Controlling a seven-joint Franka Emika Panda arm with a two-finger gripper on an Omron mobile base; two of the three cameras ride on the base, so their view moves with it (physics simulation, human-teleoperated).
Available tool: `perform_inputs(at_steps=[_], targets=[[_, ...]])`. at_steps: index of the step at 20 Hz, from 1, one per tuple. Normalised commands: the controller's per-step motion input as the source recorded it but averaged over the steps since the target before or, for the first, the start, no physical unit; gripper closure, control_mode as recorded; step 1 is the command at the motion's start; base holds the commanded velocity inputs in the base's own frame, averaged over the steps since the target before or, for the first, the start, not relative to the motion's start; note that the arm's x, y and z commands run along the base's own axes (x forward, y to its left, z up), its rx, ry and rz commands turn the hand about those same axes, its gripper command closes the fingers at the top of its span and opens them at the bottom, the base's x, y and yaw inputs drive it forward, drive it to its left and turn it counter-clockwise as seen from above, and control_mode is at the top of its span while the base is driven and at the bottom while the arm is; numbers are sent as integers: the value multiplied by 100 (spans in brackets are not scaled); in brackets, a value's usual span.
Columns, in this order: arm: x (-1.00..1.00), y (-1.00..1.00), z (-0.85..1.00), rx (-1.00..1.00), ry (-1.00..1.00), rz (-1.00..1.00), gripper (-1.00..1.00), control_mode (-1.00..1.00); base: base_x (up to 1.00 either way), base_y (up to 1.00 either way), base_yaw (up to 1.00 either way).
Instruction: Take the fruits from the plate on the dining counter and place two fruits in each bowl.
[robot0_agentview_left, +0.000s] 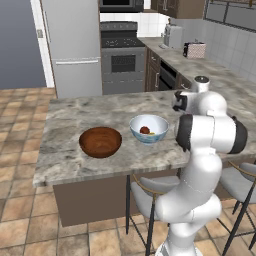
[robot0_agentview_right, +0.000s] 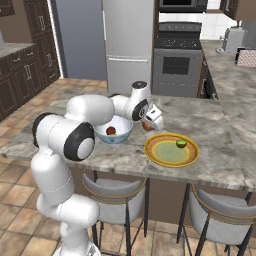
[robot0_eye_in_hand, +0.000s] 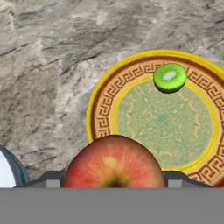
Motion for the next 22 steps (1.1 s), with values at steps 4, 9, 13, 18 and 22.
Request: perform_inputs(at_steps=[4,9,13,18,22], targets=[[-19,29,32,0,4,10,100,-100,0,0,0],[-26,28,7,1,5,14,100,-100,0,0,0],[-34,68,0,1,0,27,100,-100,0,0,0],[-6,80,25,1,17,27,100,-100,0,0,0],[-11,90,16,0,18,25,100,-100,0,0,0]])
